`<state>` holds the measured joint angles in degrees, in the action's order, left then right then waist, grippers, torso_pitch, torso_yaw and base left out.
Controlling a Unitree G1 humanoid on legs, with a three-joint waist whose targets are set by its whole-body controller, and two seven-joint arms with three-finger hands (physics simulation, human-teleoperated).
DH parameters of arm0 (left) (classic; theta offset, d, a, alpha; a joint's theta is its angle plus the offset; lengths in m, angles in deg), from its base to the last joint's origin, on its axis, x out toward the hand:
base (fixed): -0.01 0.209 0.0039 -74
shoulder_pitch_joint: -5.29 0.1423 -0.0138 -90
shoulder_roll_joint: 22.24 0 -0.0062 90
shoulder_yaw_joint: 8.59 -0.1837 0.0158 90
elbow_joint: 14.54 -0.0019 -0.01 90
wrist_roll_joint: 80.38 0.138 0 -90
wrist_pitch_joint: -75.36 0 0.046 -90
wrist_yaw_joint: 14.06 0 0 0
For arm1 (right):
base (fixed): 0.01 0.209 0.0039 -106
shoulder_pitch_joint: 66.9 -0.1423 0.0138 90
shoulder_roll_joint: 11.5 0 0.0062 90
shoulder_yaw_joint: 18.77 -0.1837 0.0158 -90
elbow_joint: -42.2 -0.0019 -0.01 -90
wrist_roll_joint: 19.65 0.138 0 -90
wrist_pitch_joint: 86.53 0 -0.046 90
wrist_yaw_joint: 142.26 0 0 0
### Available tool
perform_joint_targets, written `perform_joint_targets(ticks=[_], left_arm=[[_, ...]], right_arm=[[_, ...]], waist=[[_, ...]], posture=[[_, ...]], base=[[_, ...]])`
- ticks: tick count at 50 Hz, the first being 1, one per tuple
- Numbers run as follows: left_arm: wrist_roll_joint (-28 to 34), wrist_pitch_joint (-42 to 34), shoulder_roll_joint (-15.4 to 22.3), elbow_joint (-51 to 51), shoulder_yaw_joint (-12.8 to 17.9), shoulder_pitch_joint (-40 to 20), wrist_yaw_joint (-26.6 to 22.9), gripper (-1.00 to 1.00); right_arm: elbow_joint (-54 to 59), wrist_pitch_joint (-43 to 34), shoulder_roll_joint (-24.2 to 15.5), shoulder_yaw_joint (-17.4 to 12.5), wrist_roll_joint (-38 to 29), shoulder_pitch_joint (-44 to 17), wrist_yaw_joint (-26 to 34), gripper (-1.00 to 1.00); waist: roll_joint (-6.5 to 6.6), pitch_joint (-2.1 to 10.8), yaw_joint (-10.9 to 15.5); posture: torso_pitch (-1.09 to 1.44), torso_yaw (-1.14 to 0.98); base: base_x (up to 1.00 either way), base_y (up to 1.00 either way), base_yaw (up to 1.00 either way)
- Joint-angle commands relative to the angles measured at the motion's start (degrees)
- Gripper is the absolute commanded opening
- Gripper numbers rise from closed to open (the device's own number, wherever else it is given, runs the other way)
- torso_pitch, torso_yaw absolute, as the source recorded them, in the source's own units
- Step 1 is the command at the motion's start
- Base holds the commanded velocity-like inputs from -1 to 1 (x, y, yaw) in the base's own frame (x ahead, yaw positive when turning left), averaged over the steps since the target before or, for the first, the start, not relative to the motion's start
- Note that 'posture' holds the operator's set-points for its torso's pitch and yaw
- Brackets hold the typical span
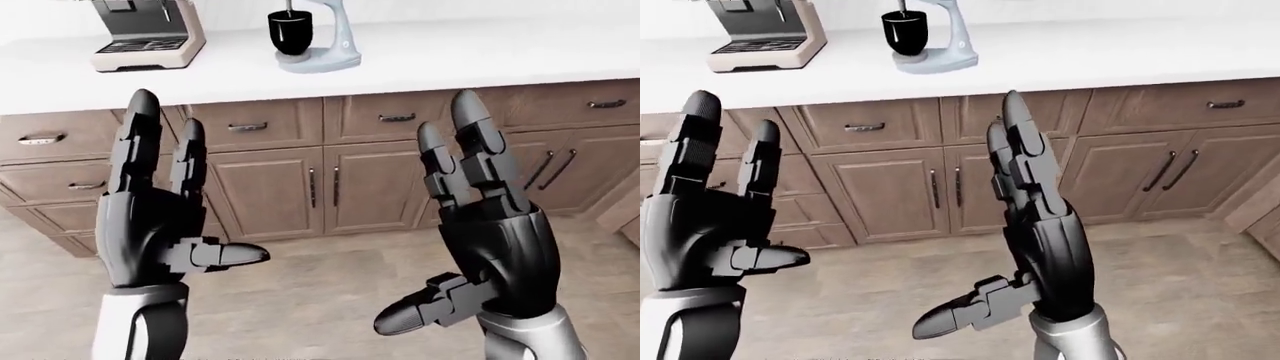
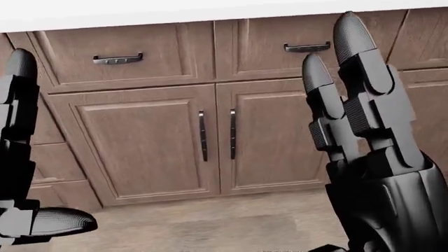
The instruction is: Open the stand mixer head.
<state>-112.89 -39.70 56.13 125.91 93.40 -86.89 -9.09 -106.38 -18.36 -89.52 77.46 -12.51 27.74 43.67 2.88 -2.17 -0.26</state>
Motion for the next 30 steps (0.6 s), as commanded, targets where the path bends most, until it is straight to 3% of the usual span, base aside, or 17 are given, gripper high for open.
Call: perform_joint_targets(ticks=[1, 2, 3, 6, 10, 12, 14, 15, 17, 18, 19, 20, 24, 26, 28, 29, 30], left_arm=[[0.14, 1.09, 0.08, 1.32, 0.28, -0.37, -0.11, 1.0], [0.08, 1.07, 0.08, 1.28, 0.33, -0.38, -0.11, 1.0], [0.04, 1.05, 0.08, 1.25, 0.37, -0.39, -0.1, 1.0], [-0.18, 0.97, 0.17, 1.17, 0.58, -0.51, -0.01, 1.0], [-0.05, 1.24, 0.11, 0.94, 0.47, -0.28, -0.25, 1.0], [-0.08, 1.13, 0.12, 1.03, 0.46, -0.36, -0.17, 1.0], [-0.18, 1.02, 0.18, 1.08, 0.55, -0.51, -0.04, 1.0], [-0.08, 1.08, 0.16, 0.98, 0.48, -0.49, -0.05, 1.0], [-0.13, 1.06, 0.18, 1.12, 0.51, -0.42, -0.08, 1.0], [-0.09, 0.99, 0.17, 1.12, 0.47, -0.5, 0.03, 1.0], [-0.1, 0.98, 0.19, 1.11, 0.49, -0.52, 0.04, 1.0], [-0.09, 1.01, 0.19, 1.02, 0.5, -0.56, 0.03, 1.0], [-0.02, 1.13, 0.21, 0.95, 0.53, -0.55, 0.0, 1.0], [0.17, 1.27, 0.12, 0.97, 0.34, -0.39, -0.14, 1.0], [0.25, 1.27, 0.11, 1.04, 0.32, -0.37, -0.17, 1.0], [0.28, 1.24, 0.09, 1.08, 0.33, -0.36, -0.15, 1.0], [0.28, 1.22, 0.09, 1.1, 0.34, -0.37, -0.15, 1.0]], right_arm=[[-1.41, 0.78, -0.33, -0.39, 1.81, -0.3, -0.21, 1.0], [-1.41, 0.74, -0.68, -0.24, 1.67, -0.31, -0.43, 1.0], [-1.41, 0.62, -0.79, 0.0, 1.2, -0.32, -0.6, 1.0], [-1.41, 1.42, -0.76, 1.01, 0.08, 0.27, -0.35, 1.0], [-1.41, 1.23, -0.47, 0.68, 0.12, 0.07, -0.23, 1.0], [-1.41, 1.35, -0.48, 0.85, 0.09, 0.24, -0.23, 1.0], [-1.41, 1.32, -0.51, 0.8, 0.17, 0.15, -0.32, 1.0], [-1.41, 1.18, -0.51, 0.76, 0.31, 0.09, -0.39, 1.0], [-1.41, 1.77, -0.71, 0.76, 0.83, 0.26, -0.39, 1.0], [-1.41, 1.77, -0.88, 0.63, 1.2, 0.18, -0.57, 1.0], [-1.41, 1.63, -1.07, 0.71, 0.74, 0.07, -0.6, 1.0], [-1.41, 1.74, -1.04, 0.9, 0.44, 0.11, -0.62, 1.0], [-1.41, 1.56, -0.72, 0.82, -0.03, -0.17, -0.66, 1.0], [-1.41, 1.47, -0.73, 0.7, 0.21, -0.21, -0.76, 1.0], [-1.41, 1.26, -0.73, 0.42, 0.66, -0.33, -0.83, 1.0], [-1.41, 1.63, -0.86, 0.44, 1.1, -0.06, -0.63, 1.0], [-1.41, 1.55, -0.93, 0.47, 1.0, -0.04, -0.71, 1.0]], waist=[[0.01, 2.35, 0.21], [-0.79, -1.98, 0.52], [-0.52, -3.47, 0.6], [-0.41, -0.29, -0.08], [-1.34, -0.77, 0.5], [-2.83, -0.79, 0.98], [-5.87, 0.43, 1.31], [-4.59, 0.51, 1.83], [-3.82, 1.08, 1.51], [-3.42, 2.83, 0.85], [-2.57, -2.03, 0.57], [-2.52, -3.57, 0.15], [-2.87, 0.23, -0.68], [-1.18, 0.42, -0.75], [-1.55, 0.12, -0.65], [-1.08, 1.91, -0.29], [-1.3, 0.32, 0.07]], posture=[[0.0, 0.0], [0.0, 0.0], [0.0, 0.0], [0.0, 0.0], [0.0, 0.0], [0.0, 0.0], [0.0, 0.0], [0.0, 0.0], [0.0, 0.0], [0.0, 0.0], [0.0, 0.0], [0.0, 0.0], [0.0, 0.0], [0.0, 0.0], [0.0, 0.0], [0.0, 0.0], [0.0, 0.0]], base=[[0.68, 0.0, 0.0], [0.91, 0.0, 0.0], [0.91, 0.0, 0.0], [0.11, 0.0, 0.0], [0.0, 0.0, 0.0], [0.0, 0.0, 0.0], [0.0, 0.0, 0.0], [0.0, 0.0, 0.0], [0.0, 0.0, 0.0], [0.8, 0.0, 0.0], [0.97, 0.0, 0.0], [0.93, 0.0, 0.0], [0.12, 0.0, 0.0], [0.0, 0.0, 0.0], [0.0, 0.0, 0.0], [0.2, 0.0, 0.0], [0.42, 0.0, 0.0]])
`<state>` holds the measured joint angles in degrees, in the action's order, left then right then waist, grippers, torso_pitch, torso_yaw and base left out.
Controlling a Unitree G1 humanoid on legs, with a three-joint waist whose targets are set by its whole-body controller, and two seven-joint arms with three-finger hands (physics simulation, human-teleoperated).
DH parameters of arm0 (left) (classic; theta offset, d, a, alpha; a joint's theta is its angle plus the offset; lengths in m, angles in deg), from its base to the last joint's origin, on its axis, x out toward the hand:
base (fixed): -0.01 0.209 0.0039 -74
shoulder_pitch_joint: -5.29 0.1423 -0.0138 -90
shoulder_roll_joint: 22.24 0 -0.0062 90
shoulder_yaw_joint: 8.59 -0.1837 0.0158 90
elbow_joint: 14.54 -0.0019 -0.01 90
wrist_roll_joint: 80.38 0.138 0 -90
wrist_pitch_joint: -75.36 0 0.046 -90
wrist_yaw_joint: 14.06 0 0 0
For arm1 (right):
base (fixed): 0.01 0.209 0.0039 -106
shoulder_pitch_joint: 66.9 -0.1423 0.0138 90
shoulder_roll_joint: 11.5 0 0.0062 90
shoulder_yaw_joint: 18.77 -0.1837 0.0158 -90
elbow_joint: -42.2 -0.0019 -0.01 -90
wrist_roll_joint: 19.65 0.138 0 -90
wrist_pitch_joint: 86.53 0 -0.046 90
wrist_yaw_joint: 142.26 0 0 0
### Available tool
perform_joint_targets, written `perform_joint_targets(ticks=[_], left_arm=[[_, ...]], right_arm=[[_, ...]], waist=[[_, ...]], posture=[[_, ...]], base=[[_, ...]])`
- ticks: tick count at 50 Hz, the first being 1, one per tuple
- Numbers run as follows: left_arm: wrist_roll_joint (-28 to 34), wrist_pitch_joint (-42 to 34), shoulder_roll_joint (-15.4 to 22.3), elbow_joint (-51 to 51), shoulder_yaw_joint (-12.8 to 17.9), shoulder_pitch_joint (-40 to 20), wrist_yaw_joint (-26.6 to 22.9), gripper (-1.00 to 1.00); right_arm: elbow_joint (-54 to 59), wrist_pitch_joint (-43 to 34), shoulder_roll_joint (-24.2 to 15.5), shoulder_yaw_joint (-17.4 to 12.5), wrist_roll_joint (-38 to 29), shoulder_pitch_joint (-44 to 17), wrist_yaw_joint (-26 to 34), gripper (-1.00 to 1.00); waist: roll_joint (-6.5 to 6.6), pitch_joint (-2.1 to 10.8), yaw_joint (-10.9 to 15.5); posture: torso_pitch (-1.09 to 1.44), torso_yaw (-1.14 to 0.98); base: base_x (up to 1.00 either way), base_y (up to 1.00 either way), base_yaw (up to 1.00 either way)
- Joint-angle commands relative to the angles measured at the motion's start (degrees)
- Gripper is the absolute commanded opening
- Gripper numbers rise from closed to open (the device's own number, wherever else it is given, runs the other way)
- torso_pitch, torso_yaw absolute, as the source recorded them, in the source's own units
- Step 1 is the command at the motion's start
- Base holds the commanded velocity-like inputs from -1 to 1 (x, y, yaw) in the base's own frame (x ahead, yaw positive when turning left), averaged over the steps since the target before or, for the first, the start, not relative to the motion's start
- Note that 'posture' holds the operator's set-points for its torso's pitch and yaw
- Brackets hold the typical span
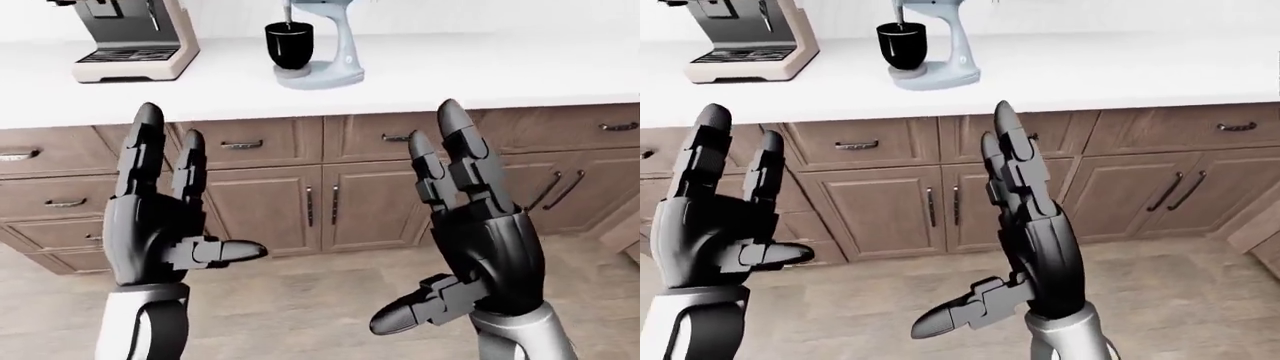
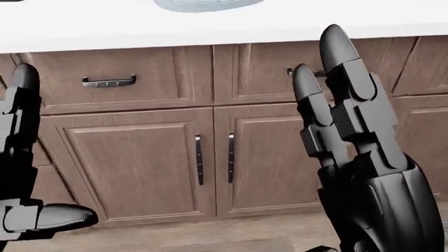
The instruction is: Open the stand mixer head.
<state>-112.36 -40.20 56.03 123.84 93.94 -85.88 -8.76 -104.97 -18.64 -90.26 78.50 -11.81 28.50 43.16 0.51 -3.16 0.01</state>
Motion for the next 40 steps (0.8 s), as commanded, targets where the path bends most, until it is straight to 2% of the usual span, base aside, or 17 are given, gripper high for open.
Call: perform_joint_targets(ticks=[1, 2, 7, 9, 10, 11, 16, 18, 20, 22, 27, 32, 33, 34, 37, 38, 40], left_arm=[[-0.27, 1.69, 0.21, 3.24, -0.15, -1.37, -0.49, 1.0], [-0.27, 1.68, 0.21, 3.19, -0.13, -1.43, -0.47, 1.0], [-0.07, 1.88, 0.15, 3.01, -0.18, -1.35, -0.64, 1.0], [0.1, 1.92, 0.15, 2.97, -0.28, -1.37, -0.68, 1.0], [0.06, 1.87, 0.15, 2.96, -0.24, -1.4, -0.65, 1.0], [0.09, 1.86, 0.17, 2.98, -0.25, -1.43, -0.64, 1.0], [0.01, 1.77, 0.18, 3.14, -0.19, -1.43, -0.58, 1.0], [0.02, 1.77, 0.15, 3.2, -0.22, -1.35, -0.6, 1.0], [0.01, 1.72, 0.15, 3.32, -0.2, -1.32, -0.59, 1.0], [-0.04, 1.72, 0.15, 3.29, -0.16, -1.35, -0.59, 1.0], [-0.17, 1.71, 0.2, 3.31, -0.04, -1.43, -0.51, 1.0], [-0.28, 1.62, 0.28, 3.43, 0.05, -1.5, -0.39, 1.0], [-0.26, 1.65, 0.28, 3.34, 0.04, -1.54, -0.39, 1.0], [-0.25, 1.69, 0.28, 3.33, 0.02, -1.5, -0.43, 1.0], [-0.39, 1.57, 0.34, 3.34, 0.13, -1.61, -0.33, 1.0], [-0.36, 1.62, 0.33, 3.25, 0.11, -1.61, -0.34, 1.0], [-0.2, 1.77, 0.25, 3.23, -0.06, -1.43, -0.47, 1.0]], right_arm=[[-2.82, 1.75, -0.04, -0.64, -0.32, -0.87, -0.23, 1.0], [-2.82, 1.6, 0.19, -0.73, -0.85, -1.09, -0.17, 1.0], [-2.82, 2.09, 0.54, -0.78, -0.29, -0.52, 0.92, 1.0], [-2.82, 1.95, 0.45, -0.6, -1.32, -0.83, 0.52, 1.0], [-2.82, 1.7, 0.66, -0.48, -1.5, -0.77, 0.65, 1.0], [-2.82, 1.68, 0.8, -0.41, -1.72, -0.83, 0.71, 1.0], [-2.82, 2.12, 0.8, -0.65, -0.44, -0.46, 1.54, 1.0], [-2.82, 1.88, 0.55, -0.68, -0.84, -0.59, 1.26, 1.0], [-2.82, 1.88, 0.68, 0.16, -2.53, -0.47, 1.11, 1.0], [-2.82, 2.14, 0.89, 0.31, -2.78, -0.28, 1.17, 1.0], [-2.82, 2.34, 0.73, 0.24, -2.36, -0.25, 0.99, 1.0], [-2.82, 3.28, -0.1, 0.25, -0.62, 0.14, 0.85, 1.0], [-2.82, 2.84, -0.07, 0.07, -1.01, -0.17, 0.48, 1.0], [-2.82, 2.68, 0.05, 0.05, -1.12, -0.32, 0.33, 1.0], [-2.82, 2.85, 0.08, 0.51, -1.9, -0.2, 0.31, 1.0], [-2.82, 2.79, 0.13, 0.46, -1.92, -0.22, 0.36, 1.0], [-2.82, 2.77, 0.14, 0.48, -1.9, -0.25, 0.37, 1.0]], waist=[[1.24, -0.61, -0.16], [1.05, -1.42, 0.11], [0.18, 3.14, 0.87], [-2.57, -1.42, 1.29], [-4.47, -1.11, 1.38], [-3.93, 0.79, 0.84], [-2.52, 2.08, 0.68], [-1.07, -3.08, -0.37], [-0.41, -1.47, -0.43], [0.04, 2.22, -0.93], [2.9, 1.21, -1.01], [0.38, 1.83, -0.11], [-1.14, -2.72, 0.49], [-1.42, -3.19, 0.57], [-4.57, 2.81, 0.39], [-3.05, 2.08, 0.74], [-3.65, 1.57, 0.69]], posture=[[0.0, 0.0], [0.0, 0.0], [0.0, 0.0], [0.0, 0.0], [0.0, 0.0], [0.0, 0.0], [0.0, 0.0], [0.0, 0.0], [0.0, 0.0], [0.0, 0.0], [0.0, 0.0], [0.0, 0.0], [0.0, 0.0], [0.0, 0.0], [0.0, 0.0], [0.0, 0.0], [0.0, 0.0]], base=[[0.81, 0.0, 0.0], [0.72, 0.0, 0.0], [0.23, 0.0, 0.0], [0.83, 0.0, 0.0], [0.21, 0.0, 0.0], [0.08, 0.0, 0.0], [0.08, 0.0, 0.0], [0.89, 0.0, 0.0], [0.43, 0.0, 0.0], [0.0, 0.0, 0.0], [0.0, 0.0, 0.0], [0.15, 0.0, 0.0], [0.85, 0.0, 0.0], [0.52, 0.0, 0.0], [0.05, 0.0, 0.0], [0.0, 0.0, 0.0], [0.0, 0.0, 0.0]])
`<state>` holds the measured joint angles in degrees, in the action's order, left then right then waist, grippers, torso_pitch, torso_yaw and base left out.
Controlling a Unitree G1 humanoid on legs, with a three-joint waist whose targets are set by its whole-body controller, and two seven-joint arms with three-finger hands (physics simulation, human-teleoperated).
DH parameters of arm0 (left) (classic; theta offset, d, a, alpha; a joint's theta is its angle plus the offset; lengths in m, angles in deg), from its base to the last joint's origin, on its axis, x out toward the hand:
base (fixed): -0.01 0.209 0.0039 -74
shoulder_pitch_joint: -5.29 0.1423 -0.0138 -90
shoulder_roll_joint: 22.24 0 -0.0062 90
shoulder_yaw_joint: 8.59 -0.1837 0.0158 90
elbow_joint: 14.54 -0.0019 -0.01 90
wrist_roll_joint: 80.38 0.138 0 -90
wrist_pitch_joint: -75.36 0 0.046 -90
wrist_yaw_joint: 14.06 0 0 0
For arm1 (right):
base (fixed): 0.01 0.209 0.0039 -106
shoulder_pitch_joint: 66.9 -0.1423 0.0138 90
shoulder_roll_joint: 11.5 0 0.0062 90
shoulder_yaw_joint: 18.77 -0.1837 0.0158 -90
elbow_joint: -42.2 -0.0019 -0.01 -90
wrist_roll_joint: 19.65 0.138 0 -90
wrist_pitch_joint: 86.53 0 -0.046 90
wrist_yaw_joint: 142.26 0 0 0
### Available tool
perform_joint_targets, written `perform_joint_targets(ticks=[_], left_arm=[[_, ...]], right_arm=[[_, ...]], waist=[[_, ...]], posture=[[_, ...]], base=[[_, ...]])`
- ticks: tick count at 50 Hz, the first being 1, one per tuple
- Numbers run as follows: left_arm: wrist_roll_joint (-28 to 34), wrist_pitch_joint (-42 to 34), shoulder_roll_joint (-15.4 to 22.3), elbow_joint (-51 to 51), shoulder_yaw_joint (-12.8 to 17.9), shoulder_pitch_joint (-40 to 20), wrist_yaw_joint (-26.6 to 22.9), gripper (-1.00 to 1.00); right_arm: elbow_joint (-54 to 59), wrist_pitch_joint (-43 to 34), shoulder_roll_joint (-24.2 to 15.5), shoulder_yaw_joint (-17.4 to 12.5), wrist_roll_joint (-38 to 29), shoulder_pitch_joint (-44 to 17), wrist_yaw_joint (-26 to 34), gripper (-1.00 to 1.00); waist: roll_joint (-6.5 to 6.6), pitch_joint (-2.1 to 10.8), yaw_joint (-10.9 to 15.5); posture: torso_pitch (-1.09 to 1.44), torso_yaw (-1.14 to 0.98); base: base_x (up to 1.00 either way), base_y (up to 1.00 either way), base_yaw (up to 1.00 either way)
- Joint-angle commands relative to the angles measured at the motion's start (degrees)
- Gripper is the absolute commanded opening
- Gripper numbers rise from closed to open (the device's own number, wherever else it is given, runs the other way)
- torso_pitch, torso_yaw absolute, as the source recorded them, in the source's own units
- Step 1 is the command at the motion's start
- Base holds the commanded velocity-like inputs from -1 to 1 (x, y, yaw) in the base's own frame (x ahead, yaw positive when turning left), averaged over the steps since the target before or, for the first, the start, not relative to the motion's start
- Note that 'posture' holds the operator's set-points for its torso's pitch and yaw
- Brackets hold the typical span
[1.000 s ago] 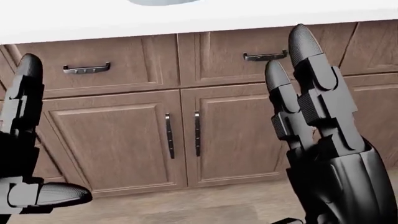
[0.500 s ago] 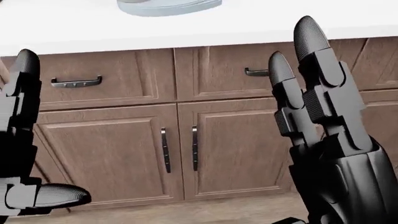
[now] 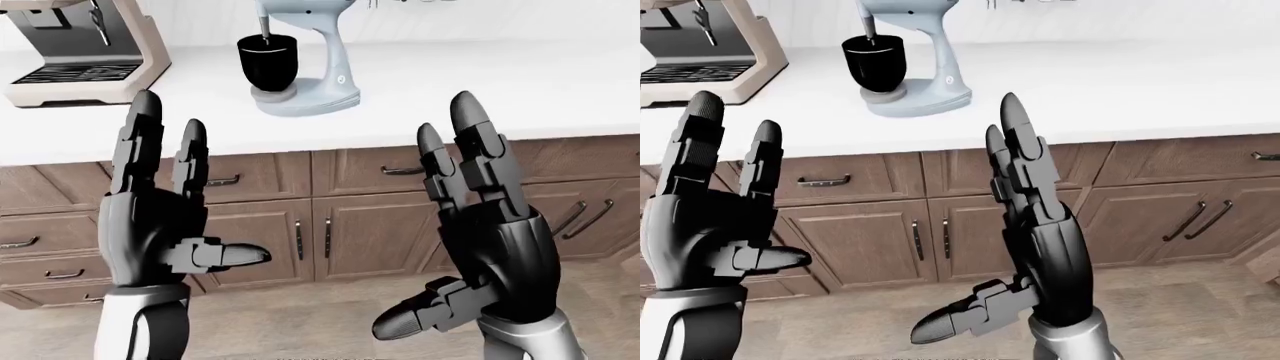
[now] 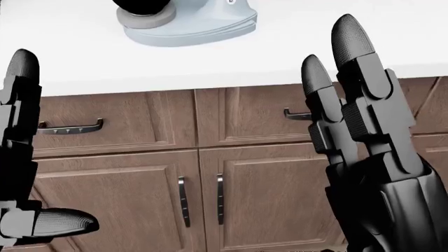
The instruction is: Open the stand mixer head.
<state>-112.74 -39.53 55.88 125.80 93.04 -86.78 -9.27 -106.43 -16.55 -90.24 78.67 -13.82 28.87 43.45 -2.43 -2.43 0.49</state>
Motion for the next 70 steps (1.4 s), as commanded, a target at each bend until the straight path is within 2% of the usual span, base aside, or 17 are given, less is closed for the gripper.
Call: perform_joint_targets(ticks=[1, 7, 8, 10, 11, 15, 17, 24, 26, 35, 37, 44, 47, 59, 61, 67, 70], left_arm=[[0.23, 1.13, 0.37, 1.24, 0.8, -0.47, 0.0, 1.0], [0.31, 1.18, 0.3, 1.07, 0.73, -0.46, -0.09, 1.0], [0.3, 1.16, 0.26, 1.06, 0.67, -0.44, -0.08, 1.0], [0.4, 1.28, 0.23, 0.87, 0.63, -0.45, -0.14, 1.0], [0.42, 1.29, 0.23, 0.83, 0.62, -0.47, -0.13, 1.0], [0.49, 1.29, 0.23, 0.87, 0.53, -0.46, -0.12, 1.0], [0.43, 1.16, 0.27, 1.12, 0.59, -0.48, -0.05, 1.0], [0.1, 0.92, 0.46, 1.24, 0.94, -0.77, 0.2, 1.0], [0.06, 0.91, 0.52, 1.3, 1.0, -0.81, 0.24, 1.0], [0.18, 1.11, 0.45, 1.34, 0.92, -0.57, 0.02, 1.0], [0.12, 1.06, 0.46, 1.37, 0.96, -0.61, 0.06, 1.0], [0.13, 0.97, 0.46, 1.45, 0.94, -0.65, 0.07, 1.0], [0.24, 0.96, 0.41, 1.49, 0.8, -0.6, 0.08, 1.0], [0.14, 0.88, 0.43, 1.61, 0.91, -0.59, 0.08, 1.0], [0.16, 0.9, 0.43, 1.65, 0.89, -0.56, 0.06, 1.0], [0.49, 1.3, 0.24, 1.28, 0.88, -0.65, 0.29, 1.0], [0.65, 1.54, 0.33, 1.45, 0.87, -0.66, 0.36, 1.0]], right_arm=[[-1.36, 0.66, 0.15, 0.23, 0.13, -0.65, 0.09, 1.0], [-1.36, 1.29, -0.12, 0.58, 1.17, 0.06, 0.55, 1.0], [-1.36, 1.03, -0.17, 0.65, 0.61, -0.07, 0.46, 1.0], [-1.36, 1.23, 0.05, 0.92, -0.35, -0.18, 0.28, 1.0], [-1.36, 1.35, 0.21, 1.0, -0.47, -0.09, 0.33, 1.0], [-1.36, 1.86, -0.09, 0.89, 0.91, 0.45, 1.12, 1.0], [-1.36, 1.56, -0.12, 1.05, -0.33, 0.1, 0.51, 1.0], [-1.36, 2.1, -0.27, 1.05, 1.15, 0.54, 1.04, 1.0], [-1.36, 1.95, -0.57, 0.89, 1.64, 0.51, 0.88, 1.0], [-1.36, 2.19, -0.39, 1.05, 1.38, 0.59, 0.96, 1.0], [-1.36, 1.87, -0.8, 0.92, 1.78, 0.51, 0.59, 1.0], [-1.36, 2.06, -0.01, 1.31, 0.27, 0.74, 1.38, 1.0], [-1.36, 1.86, -0.55, 1.26, 0.61, 0.59, 0.89, 1.0], [-1.36, 2.78, -0.68, 1.54, 1.21, 1.08, 1.07, 1.0], [-1.36, 2.6, -1.15, 1.56, 1.48, 1.06, 0.66, 1.0], [-1.36, 2.0, -0.32, 1.64, -0.56, 0.66, 0.47, 1.0], [-1.36, 2.0, -0.18, 1.71, -0.62, 0.79, 0.57, 1.0]], waist=[[-0.52, 0.58, 0.11], [3.57, 1.83, -0.47], [4.81, -2.32, -0.63], [4.57, -3.2, -0.81], [3.94, 0.91, -1.19], [4.49, 3.41, -0.73], [4.14, -1.84, 0.23], [0.79, 1.64, 0.48], [1.91, -3.21, -0.21], [3.71, 2.17, -1.1], [3.74, -3.24, -0.84], [1.14, 2.57, -0.12], [1.18, -2.23, -1.19], [4.36, 2.85, -0.86], [3.62, -1.92, 0.39], [0.04, 1.01, 0.31], [1.54, 0.95, 0.19]], posture=[[0.0, 0.0], [0.0, 0.0], [0.0, 0.0], [0.0, 0.0], [0.0, 0.0], [0.0, 0.0], [0.0, 0.0], [0.0, 0.0], [0.0, 0.0], [0.0, 0.0], [0.0, 0.0], [0.0, 0.0], [0.0, 0.0], [0.0, 0.0], [0.0, 0.0], [0.0, 0.0], [0.0, 0.0]], base=[[0.0, 0.0, 0.0], [0.11, 0.0, 0.0], [0.66, 0.0, 0.0], [0.31, 0.0, 0.0], [0.0, 0.0, 0.0], [0.09, 0.0, 0.0], [0.61, 0.0, 0.0], [0.13, 0.0, 0.0], [0.75, 0.0, 0.0], [0.22, 0.0, 0.0], [0.8, 0.0, 0.0], [0.18, 0.0, 0.0], [0.57, 0.0, 0.0], [0.05, 0.0, 0.0], [0.71, 0.0, 0.0], [0.16, 0.0, 0.0], [0.0, 0.0, 0.0]])
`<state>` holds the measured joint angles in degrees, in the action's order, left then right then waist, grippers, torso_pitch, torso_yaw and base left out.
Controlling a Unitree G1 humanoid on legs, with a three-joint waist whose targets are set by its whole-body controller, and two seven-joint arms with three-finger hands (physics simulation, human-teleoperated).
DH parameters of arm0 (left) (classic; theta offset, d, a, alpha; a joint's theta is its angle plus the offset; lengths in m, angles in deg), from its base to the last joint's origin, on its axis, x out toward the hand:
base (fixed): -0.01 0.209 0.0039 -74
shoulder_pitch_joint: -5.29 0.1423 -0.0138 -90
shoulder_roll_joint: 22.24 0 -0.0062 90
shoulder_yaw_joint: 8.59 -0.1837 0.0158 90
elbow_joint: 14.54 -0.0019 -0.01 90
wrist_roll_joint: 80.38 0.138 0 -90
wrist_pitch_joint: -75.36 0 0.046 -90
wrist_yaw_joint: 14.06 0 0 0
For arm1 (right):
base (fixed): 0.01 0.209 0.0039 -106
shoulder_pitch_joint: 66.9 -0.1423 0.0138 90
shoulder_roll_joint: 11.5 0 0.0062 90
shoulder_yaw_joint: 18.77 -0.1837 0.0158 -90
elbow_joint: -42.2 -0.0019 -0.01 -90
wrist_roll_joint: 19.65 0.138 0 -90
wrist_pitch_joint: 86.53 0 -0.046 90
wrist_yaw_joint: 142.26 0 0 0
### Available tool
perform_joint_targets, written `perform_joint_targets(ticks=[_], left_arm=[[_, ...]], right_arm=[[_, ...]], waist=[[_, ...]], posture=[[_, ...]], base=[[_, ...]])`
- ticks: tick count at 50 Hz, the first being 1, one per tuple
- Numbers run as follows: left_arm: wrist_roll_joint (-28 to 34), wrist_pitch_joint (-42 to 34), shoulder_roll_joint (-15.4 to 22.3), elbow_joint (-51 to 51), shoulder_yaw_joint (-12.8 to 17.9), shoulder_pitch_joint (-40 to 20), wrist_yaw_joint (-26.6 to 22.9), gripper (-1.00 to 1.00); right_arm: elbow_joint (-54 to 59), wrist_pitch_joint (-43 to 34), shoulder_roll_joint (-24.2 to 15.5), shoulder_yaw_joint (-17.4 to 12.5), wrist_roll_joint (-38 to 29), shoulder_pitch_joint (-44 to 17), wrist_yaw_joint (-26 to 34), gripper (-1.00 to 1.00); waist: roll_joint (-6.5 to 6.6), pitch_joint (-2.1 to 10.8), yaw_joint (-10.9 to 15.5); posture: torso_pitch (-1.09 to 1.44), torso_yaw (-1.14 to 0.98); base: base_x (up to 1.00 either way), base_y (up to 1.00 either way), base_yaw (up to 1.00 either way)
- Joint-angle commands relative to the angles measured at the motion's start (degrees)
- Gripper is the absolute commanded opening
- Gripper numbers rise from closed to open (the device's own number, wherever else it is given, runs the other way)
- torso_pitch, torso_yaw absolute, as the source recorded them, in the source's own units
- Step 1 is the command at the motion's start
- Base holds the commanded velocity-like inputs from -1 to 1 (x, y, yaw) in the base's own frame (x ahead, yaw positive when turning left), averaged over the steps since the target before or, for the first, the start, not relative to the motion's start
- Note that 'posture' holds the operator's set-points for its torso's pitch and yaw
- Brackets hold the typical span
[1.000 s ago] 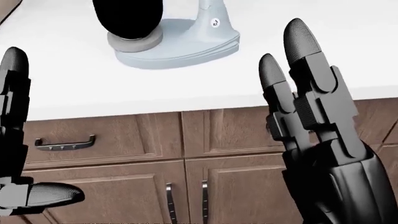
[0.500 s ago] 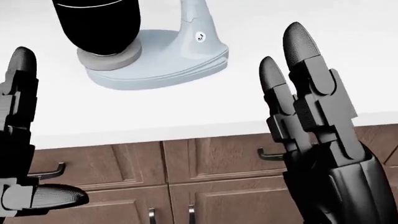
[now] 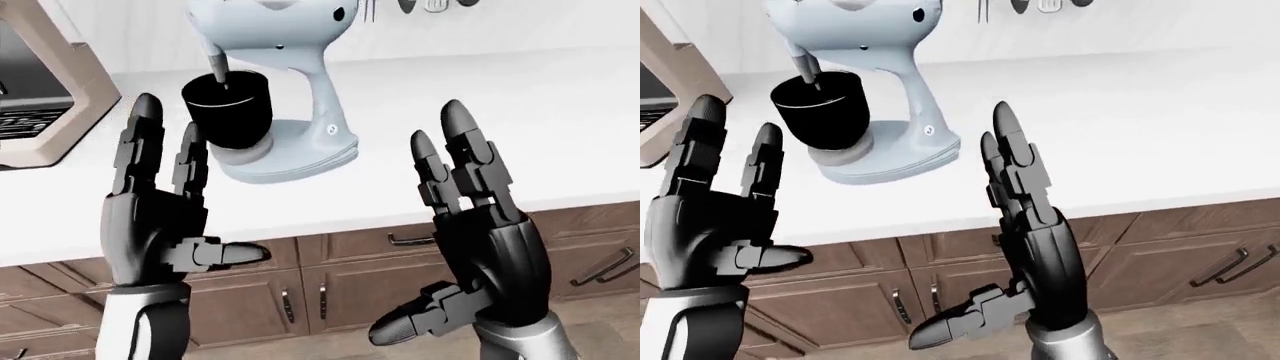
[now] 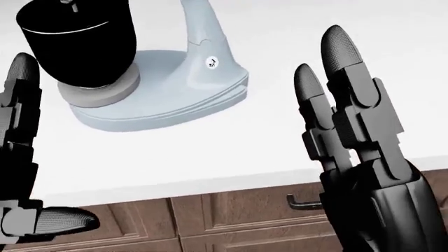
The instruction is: Open the stand mixer head.
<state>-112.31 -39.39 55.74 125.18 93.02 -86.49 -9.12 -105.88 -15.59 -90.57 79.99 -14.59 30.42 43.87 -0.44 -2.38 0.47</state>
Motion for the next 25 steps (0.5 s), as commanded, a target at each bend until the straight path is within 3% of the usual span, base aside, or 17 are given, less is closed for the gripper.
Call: perform_joint_targets(ticks=[1, 5, 18, 25], left_arm=[[0.23, 1.43, 0.48, 2.08, 0.86, -0.92, 0.17, 1.0], [1.55, 0.28, 0.59, 2.06, 0.53, -0.99, -0.09, 1.0], [1.47, 0.28, 0.37, 1.72, 0.53, -1.03, -0.21, 1.0], [1.36, 0.17, 0.49, 1.92, 0.64, -1.13, -0.08, 1.0]], right_arm=[[-1.91, 1.09, 0.12, 0.43, 0.1, -0.72, 0.16, 1.0], [-1.91, 0.82, 0.24, 0.3, 0.11, -0.82, 0.18, 1.0], [-1.92, 0.61, 0.76, 0.51, -0.24, -0.47, 0.83, 1.0], [-1.92, 0.57, 0.85, 0.6, -0.36, -0.32, 1.11, 1.0]], waist=[[-0.39, 1.01, 0.1], [0.97, 1.87, -0.61], [0.36, 7.13, -0.66], [0.52, 10.66, -0.6]], posture=[[0.0, 0.0], [-0.02, 0.0], [-0.15, 0.0], [-0.22, 0.0]], base=[[0.0, 0.0, 0.0], [0.0, 0.0, 0.0], [0.0, 0.0, 0.0], [0.0, 0.0, 0.0]])
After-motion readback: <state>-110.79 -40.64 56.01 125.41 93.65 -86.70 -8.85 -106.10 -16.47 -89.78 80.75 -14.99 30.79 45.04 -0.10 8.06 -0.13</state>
